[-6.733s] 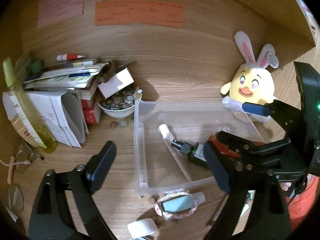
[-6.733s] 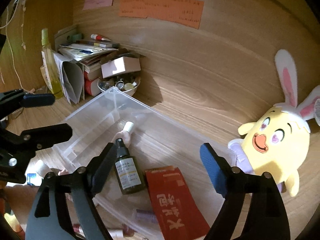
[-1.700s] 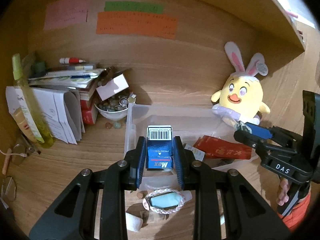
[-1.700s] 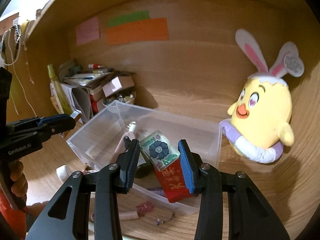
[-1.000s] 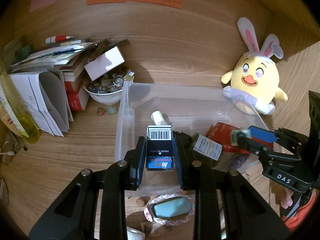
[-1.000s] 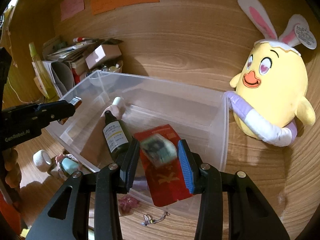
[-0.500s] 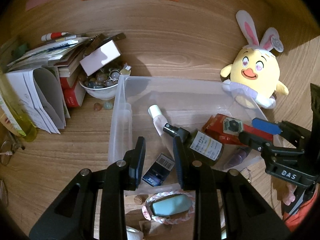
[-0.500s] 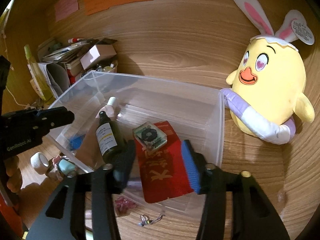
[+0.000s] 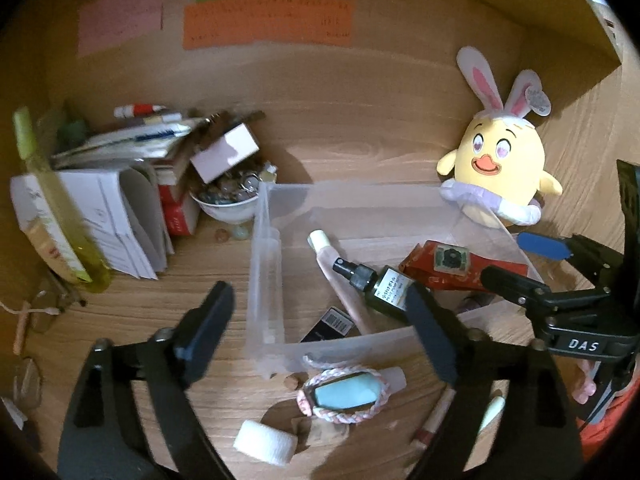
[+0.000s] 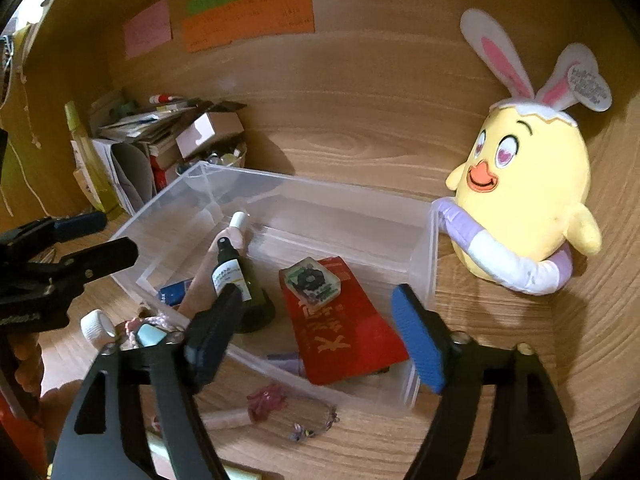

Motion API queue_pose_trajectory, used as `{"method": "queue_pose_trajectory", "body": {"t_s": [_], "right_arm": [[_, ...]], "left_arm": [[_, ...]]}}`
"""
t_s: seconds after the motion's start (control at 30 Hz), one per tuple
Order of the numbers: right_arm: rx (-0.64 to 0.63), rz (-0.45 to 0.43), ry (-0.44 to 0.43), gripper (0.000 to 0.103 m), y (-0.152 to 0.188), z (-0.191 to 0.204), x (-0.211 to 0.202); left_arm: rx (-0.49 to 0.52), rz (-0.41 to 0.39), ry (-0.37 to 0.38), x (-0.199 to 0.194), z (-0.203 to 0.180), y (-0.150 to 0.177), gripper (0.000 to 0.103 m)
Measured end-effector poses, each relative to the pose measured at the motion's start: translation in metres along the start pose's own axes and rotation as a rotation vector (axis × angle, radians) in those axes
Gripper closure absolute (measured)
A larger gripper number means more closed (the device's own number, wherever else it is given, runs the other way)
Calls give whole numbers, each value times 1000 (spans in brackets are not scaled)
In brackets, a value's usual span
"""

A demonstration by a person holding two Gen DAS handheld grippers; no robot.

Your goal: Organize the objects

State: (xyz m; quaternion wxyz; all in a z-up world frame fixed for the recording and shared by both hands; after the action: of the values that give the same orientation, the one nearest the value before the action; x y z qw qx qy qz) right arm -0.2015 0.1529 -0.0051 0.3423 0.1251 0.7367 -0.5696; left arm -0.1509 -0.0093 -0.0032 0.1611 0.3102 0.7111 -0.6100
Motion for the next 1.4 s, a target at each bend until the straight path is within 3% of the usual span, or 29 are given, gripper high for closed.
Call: {"method": "queue_pose_trajectory", "body": {"t_s": [0.3, 0.8, 1.03, 1.4], "right_arm": [[-3, -44, 11, 21, 3, 0, -31], [-37, -43, -29, 19, 31, 19, -53], [-51, 0, -96, 19, 50, 37, -52], [-82, 142, -171, 19, 91, 56, -36]], "left_arm": [[-4, -4, 10, -20, 0, 9, 6], [-64, 62, -49, -32, 22, 54, 6], [-115, 96, -69, -36, 33, 77, 6], [-160, 164, -83, -33, 45, 114, 6]]}}
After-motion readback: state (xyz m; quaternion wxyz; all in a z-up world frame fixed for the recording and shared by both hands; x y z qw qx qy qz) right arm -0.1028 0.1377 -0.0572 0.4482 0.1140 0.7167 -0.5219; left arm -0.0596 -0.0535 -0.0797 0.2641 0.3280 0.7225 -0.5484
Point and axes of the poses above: each gripper's, at about its wrist camera, not at the fingertips, and x roughly the way its jaws point, z to its left, y to its underside, the point moved 5 cm from there along x, roughly the way its jaws point, and after that the axes turned 12 degrees about y, right-handed, at the moved point
